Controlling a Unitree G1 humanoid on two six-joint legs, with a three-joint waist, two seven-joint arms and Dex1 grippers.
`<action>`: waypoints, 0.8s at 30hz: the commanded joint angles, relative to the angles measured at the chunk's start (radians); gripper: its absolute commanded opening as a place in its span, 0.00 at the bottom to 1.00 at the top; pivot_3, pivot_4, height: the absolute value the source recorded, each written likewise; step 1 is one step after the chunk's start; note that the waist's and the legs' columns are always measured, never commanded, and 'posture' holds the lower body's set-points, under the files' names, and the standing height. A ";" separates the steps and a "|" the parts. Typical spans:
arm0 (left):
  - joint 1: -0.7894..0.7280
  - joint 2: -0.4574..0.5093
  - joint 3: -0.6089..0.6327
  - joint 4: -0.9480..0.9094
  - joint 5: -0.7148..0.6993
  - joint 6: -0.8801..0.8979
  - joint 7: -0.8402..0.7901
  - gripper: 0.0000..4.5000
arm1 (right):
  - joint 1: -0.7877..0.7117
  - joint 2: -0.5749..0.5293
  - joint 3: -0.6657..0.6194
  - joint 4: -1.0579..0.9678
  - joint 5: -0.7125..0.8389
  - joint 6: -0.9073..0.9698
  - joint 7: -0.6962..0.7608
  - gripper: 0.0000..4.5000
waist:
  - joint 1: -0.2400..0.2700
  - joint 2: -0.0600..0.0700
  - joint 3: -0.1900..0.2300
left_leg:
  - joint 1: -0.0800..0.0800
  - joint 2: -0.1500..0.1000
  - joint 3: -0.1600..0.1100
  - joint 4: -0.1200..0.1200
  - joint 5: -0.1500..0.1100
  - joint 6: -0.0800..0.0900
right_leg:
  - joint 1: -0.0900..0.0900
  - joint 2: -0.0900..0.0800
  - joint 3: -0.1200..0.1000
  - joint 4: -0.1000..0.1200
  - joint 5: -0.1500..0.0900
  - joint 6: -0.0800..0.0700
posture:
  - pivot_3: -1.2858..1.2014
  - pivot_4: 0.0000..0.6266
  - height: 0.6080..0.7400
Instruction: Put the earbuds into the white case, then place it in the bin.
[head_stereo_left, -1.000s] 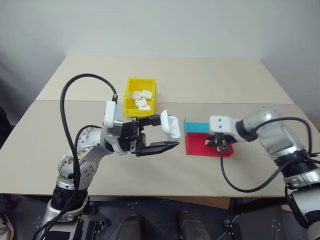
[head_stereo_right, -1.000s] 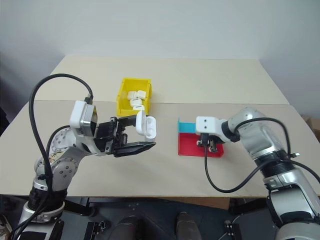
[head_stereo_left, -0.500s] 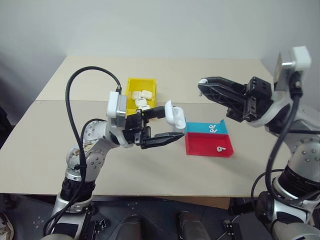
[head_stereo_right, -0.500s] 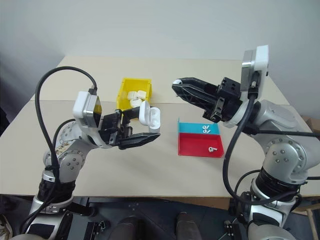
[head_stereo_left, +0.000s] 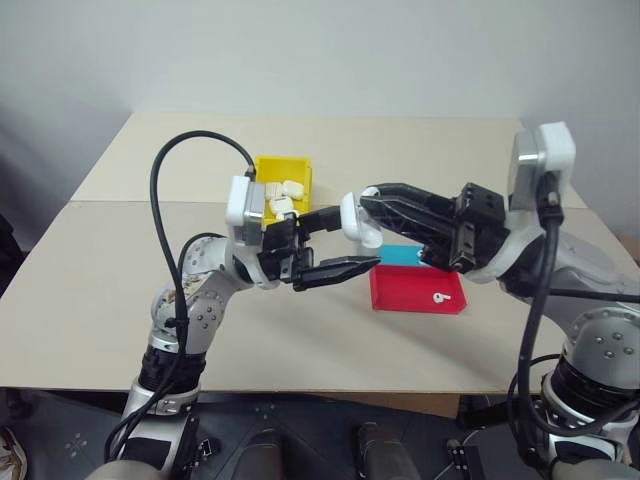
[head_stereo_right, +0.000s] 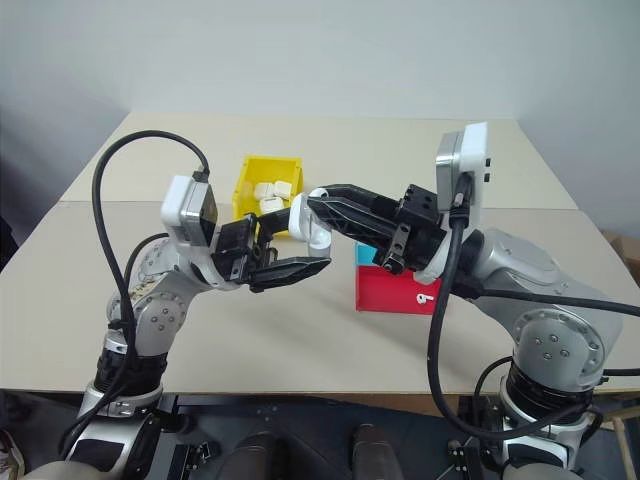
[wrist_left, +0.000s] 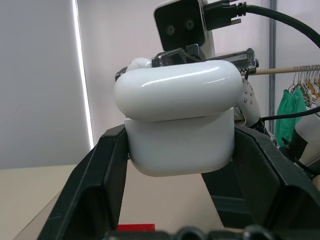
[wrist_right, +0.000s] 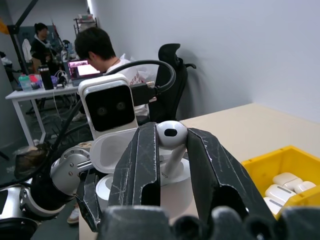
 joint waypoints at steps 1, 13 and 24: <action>-0.022 -0.012 -0.008 -0.023 -0.012 -0.005 -0.004 0.63 | 0.010 -0.026 0.004 -0.029 0.019 -0.049 -0.012 0.14 | 0.001 0.000 0.000 | 0.000 0.000 0.000 0.000 0.000 0.000 | 0.000 0.000 0.000 0.000 0.000 0.000 | 0.52 0.24 1.00; -0.026 -0.012 -0.012 -0.022 -0.005 -0.008 0.004 0.63 | 0.081 -0.130 0.030 -0.040 0.028 -0.129 0.062 0.51 | 0.001 0.000 0.000 | 0.000 0.000 0.000 0.000 0.000 0.000 | 0.000 0.000 0.000 0.000 0.000 0.000 | 0.52 0.24 1.00; 0.003 0.011 0.004 -0.041 0.013 -0.006 0.042 0.63 | 0.038 -0.218 0.010 0.066 -0.036 -0.204 0.121 0.87 | 0.001 0.000 0.000 | 0.000 0.000 0.000 0.000 0.000 0.000 | 0.000 0.000 0.000 -0.001 0.000 0.000 | 0.52 0.24 1.00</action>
